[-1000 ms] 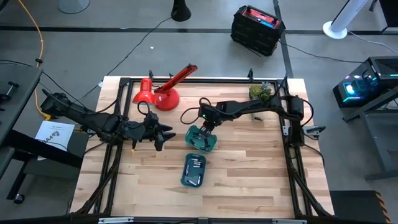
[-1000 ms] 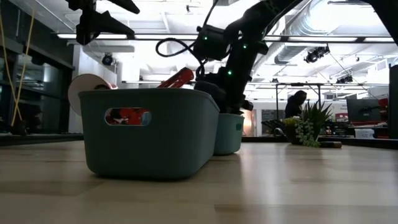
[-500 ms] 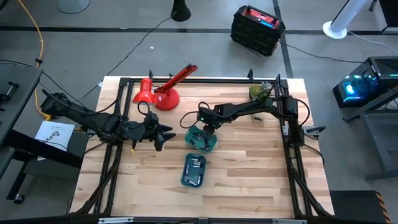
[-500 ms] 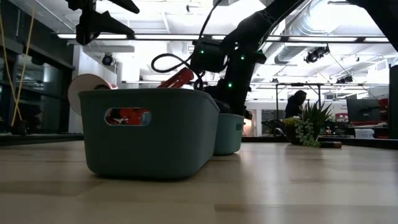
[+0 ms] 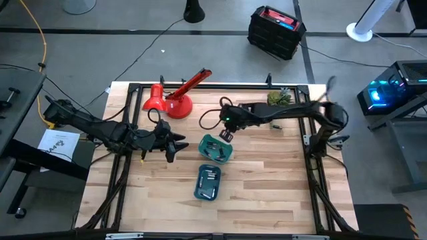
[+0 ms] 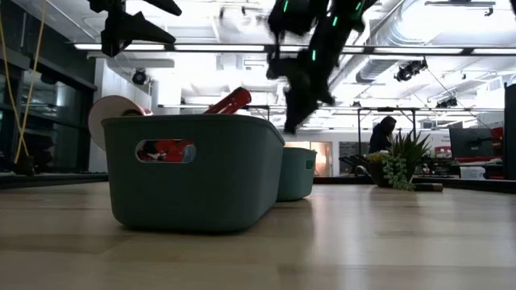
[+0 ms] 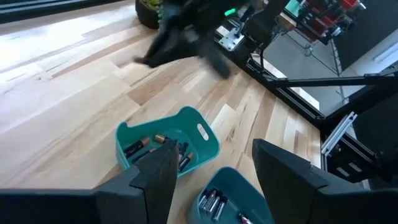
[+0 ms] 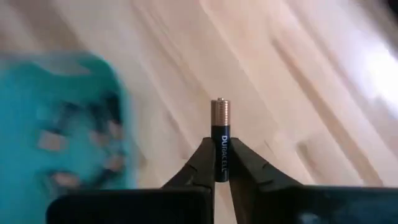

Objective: Sort batteries
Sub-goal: Put the black battery into the light blue bin

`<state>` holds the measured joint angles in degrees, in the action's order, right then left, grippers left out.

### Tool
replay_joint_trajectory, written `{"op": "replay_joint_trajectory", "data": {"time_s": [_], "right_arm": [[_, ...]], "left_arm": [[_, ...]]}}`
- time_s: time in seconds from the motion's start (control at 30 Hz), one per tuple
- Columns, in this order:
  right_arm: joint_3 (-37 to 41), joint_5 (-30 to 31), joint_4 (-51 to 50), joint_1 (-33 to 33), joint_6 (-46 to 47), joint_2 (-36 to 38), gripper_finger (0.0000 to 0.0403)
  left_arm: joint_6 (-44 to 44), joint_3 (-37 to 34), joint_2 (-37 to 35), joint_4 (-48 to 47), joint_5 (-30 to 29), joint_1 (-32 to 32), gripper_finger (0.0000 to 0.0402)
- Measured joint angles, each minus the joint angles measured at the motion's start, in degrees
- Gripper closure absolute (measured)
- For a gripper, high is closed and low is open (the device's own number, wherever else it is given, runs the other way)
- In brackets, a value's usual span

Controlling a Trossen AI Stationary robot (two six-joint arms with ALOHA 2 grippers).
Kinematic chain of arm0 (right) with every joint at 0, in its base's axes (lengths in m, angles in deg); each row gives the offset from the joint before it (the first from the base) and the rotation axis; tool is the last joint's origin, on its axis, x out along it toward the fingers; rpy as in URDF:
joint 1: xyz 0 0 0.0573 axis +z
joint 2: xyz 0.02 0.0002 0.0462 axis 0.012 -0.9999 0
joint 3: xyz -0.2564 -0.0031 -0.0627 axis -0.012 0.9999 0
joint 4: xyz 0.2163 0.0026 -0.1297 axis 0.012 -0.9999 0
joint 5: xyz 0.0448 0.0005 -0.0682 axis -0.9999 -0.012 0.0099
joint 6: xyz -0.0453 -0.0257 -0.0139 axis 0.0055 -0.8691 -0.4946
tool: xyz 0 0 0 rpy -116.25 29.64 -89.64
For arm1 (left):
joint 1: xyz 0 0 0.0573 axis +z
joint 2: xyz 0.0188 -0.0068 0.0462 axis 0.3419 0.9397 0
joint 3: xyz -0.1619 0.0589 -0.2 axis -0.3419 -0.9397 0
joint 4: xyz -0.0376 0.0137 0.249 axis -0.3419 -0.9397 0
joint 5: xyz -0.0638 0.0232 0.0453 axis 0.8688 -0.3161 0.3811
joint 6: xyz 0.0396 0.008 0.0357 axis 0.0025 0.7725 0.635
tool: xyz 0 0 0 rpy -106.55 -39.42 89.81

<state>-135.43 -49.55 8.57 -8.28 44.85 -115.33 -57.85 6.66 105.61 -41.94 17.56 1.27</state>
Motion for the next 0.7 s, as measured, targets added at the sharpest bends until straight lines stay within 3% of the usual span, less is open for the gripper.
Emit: {"op": "replay_joint_trajectory", "data": {"time_s": [0.2, 0.4, 0.7], "right_arm": [[-0.20, -10.88, 11.83, 6.69, 2.14, 4.11, 0.0388], [-0.13, -6.89, 12.75, 12.26, 7.52, -1.36, 0.0379], [-0.07, -6.34, 7.93, 11.66, 10.25, -3.14, 0.0250]], "left_arm": [[0.04, 0.00, -0.02, -0.17, -0.11, 0.00, 0.0204], [-0.01, 0.00, 0.00, -0.19, -0.09, 0.00, 0.0204], [-0.04, 0.00, -0.01, -0.18, -0.06, 0.00, 0.0204]]}}
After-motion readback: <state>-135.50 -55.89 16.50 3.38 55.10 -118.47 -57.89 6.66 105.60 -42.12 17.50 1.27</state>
